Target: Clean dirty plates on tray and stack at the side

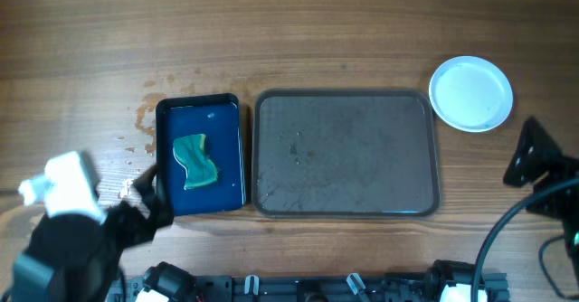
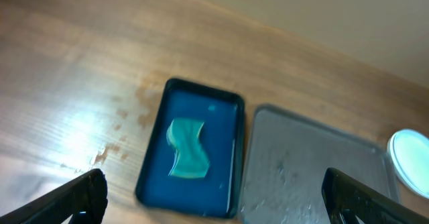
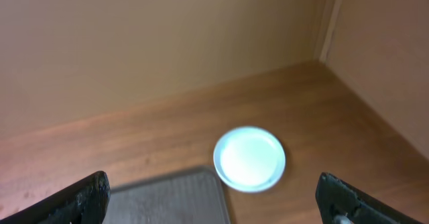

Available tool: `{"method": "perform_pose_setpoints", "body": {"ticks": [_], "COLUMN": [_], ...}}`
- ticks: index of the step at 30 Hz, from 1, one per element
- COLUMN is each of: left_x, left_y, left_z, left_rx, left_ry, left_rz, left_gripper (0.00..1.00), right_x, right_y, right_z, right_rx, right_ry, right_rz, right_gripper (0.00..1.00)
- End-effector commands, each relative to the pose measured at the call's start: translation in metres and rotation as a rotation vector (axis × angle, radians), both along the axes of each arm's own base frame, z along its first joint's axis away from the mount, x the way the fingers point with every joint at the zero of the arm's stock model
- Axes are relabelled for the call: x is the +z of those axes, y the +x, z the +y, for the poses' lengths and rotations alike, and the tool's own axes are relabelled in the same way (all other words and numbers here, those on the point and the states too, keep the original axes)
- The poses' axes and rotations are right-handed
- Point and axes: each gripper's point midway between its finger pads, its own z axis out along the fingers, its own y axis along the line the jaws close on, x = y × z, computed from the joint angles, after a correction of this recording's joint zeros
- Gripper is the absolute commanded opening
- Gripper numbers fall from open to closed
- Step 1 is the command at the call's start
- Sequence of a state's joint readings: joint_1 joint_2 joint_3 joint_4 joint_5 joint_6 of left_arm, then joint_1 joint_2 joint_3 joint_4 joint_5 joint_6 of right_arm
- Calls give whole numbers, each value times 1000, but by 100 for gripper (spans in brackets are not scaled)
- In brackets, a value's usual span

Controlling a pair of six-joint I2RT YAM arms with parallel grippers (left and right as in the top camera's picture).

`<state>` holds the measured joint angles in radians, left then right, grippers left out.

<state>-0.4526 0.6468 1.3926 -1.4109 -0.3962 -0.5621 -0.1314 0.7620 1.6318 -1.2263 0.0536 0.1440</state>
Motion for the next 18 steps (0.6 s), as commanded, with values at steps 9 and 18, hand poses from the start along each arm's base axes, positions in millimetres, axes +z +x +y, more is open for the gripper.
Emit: {"method": "perform_pose_setpoints", "body": {"ticks": [9,18], "left_x": [-19,1], "left_y": [-33,-18], "left_z": [18,11], "left_rx": [37,-118], "left_ry": [-2,177], "left_rz": [66,-27], "left_gripper": [100,100], "right_x": [-24,-38], "right_y": [-15,-22], "right_z": [-2,-1], "right_rx": [-16,-16], "right_ry": [-6,2], "right_rz": [115,176], "right_gripper": [100,100]}}
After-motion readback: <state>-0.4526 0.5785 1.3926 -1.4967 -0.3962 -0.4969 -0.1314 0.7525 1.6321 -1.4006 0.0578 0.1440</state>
